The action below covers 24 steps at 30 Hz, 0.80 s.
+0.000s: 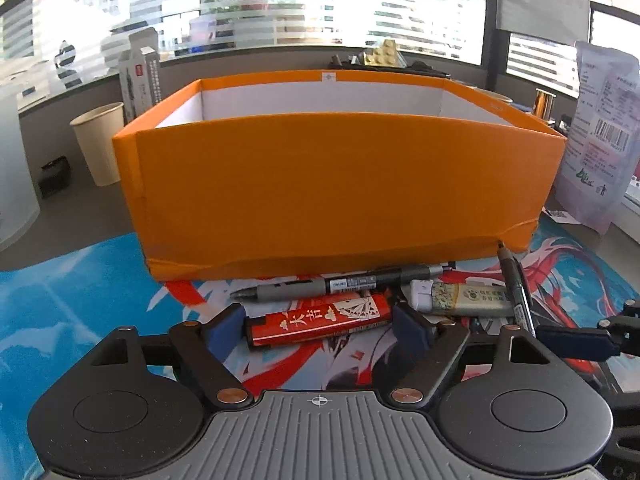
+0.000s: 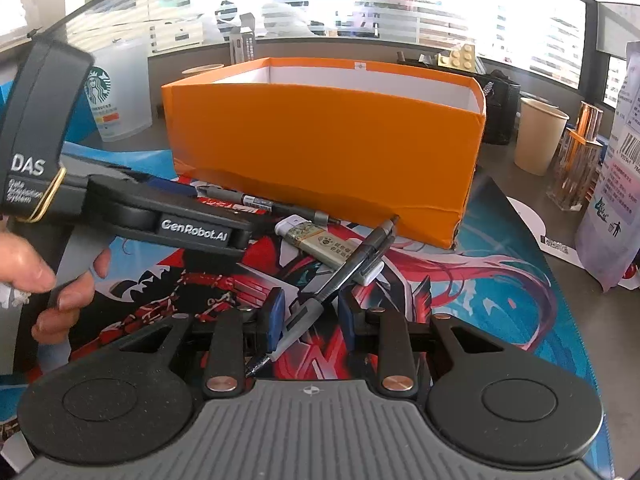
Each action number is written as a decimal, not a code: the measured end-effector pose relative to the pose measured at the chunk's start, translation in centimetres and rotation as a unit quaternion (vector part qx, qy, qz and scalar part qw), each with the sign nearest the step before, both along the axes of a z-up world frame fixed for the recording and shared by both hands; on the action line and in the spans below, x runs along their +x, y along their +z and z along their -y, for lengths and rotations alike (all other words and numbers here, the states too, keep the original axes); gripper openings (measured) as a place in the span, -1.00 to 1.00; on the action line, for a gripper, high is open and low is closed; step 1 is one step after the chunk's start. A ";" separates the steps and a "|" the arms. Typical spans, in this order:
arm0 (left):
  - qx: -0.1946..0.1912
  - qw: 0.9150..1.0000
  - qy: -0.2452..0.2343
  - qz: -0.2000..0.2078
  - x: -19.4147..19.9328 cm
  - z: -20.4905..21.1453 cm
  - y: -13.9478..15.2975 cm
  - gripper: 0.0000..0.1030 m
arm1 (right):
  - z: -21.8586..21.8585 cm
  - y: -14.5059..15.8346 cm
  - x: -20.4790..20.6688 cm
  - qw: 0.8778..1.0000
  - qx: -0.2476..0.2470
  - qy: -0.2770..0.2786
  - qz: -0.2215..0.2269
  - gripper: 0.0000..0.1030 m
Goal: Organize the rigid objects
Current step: 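Grasp the red printed stick with the left tool while the right tool grasps a black pen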
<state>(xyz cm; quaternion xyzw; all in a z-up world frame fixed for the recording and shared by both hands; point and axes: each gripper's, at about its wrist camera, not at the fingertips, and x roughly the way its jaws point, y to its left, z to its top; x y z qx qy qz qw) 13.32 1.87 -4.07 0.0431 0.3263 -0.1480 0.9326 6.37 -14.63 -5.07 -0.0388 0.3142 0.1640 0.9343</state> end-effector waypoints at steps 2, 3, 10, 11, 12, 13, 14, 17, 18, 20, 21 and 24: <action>-0.007 1.000 0.000 -0.003 -0.3 -0.2 0.1 0.56 | 0.0 0.0 0.0 1.000 -0.001 0.000 0.000 -0.48; -0.009 1.000 0.000 -0.005 -0.5 -0.3 0.2 0.56 | 0.0 0.0 0.0 1.000 -0.001 -0.001 0.000 -0.48; -0.019 1.000 0.008 -0.005 -1.6 -1.0 0.8 0.56 | 0.2 0.3 -0.2 1.000 0.008 -0.005 -0.007 -0.70; -0.019 1.000 0.008 -0.003 -1.8 -1.0 1.0 0.56 | 0.3 0.4 -0.2 1.000 0.009 -0.007 -0.006 -0.81; -0.020 1.000 0.009 0.001 -1.9 -1.1 1.2 0.56 | 0.4 0.5 -0.2 1.000 0.013 -0.008 -0.008 -0.81; -0.020 1.000 0.008 0.004 -2.1 -1.2 1.4 0.56 | 0.5 0.6 -0.2 1.000 0.016 -0.011 -0.011 -0.81; -0.019 1.000 0.007 0.006 -2.3 -1.2 1.6 0.57 | 0.6 0.7 -0.2 1.000 0.018 -0.015 -0.010 -0.81; -0.019 1.000 0.007 0.013 -2.7 -1.3 2.1 0.57 | 1.0 1.0 -0.4 0.999 0.019 -0.027 -0.008 -0.81; -0.018 1.000 0.008 0.015 -2.8 -1.3 2.3 0.57 | 1.3 1.1 -0.5 0.999 0.022 -0.030 -0.005 -0.81; -0.019 1.000 0.006 0.019 -3.1 -1.3 2.6 0.57 | 1.6 1.6 -0.9 0.999 0.022 -0.033 0.002 -0.81; -0.020 1.000 0.005 0.021 -3.2 -1.3 2.9 0.57 | 1.8 1.9 -1.0 0.999 0.023 -0.035 0.007 -0.81; -0.023 0.999 0.005 0.028 -3.5 -1.4 3.5 0.57 | 2.1 2.7 -1.5 0.999 0.025 -0.040 0.020 -0.81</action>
